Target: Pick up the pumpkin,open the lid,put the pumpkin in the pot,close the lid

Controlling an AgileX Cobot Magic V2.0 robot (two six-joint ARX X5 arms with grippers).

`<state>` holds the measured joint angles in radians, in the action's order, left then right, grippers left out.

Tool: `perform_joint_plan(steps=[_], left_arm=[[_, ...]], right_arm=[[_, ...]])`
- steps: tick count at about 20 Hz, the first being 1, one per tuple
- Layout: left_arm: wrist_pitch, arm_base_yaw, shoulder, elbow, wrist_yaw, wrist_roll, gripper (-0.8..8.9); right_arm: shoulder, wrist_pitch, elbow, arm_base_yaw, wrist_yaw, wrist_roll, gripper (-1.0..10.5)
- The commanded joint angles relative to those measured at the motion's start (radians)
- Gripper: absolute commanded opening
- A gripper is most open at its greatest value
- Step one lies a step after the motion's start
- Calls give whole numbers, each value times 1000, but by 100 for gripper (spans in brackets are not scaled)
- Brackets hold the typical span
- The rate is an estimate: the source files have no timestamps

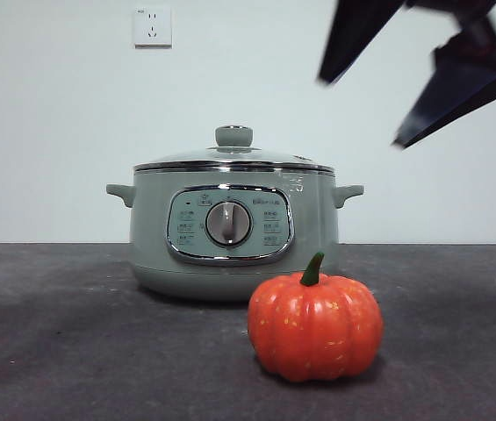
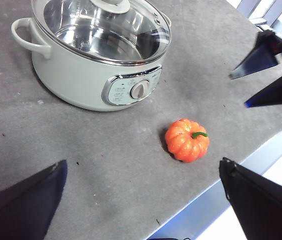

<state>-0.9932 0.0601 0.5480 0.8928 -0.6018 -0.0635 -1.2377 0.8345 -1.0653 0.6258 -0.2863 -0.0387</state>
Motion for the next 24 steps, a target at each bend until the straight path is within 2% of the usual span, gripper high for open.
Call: perform_joint_plan(steps=[1, 10, 21, 22, 24], left_arm=[[5, 2, 0, -1, -2, -8, 825], [5, 2, 0, -1, -2, -8, 825], [4, 2, -1, -1, -2, -8, 825], [4, 2, 0, -1, -2, -8, 825], [4, 2, 0, -1, -2, -7, 825]], right_arm=[[-72, -41, -2, 50, 55, -8, 734], [-314, -106, -2, 143, 119, -3, 734], [-472, -123, -2, 234, 267, 4, 718], [-473, -123, -2, 234, 269, 4, 670], [-472, -126, -2, 235, 269, 12, 409]])
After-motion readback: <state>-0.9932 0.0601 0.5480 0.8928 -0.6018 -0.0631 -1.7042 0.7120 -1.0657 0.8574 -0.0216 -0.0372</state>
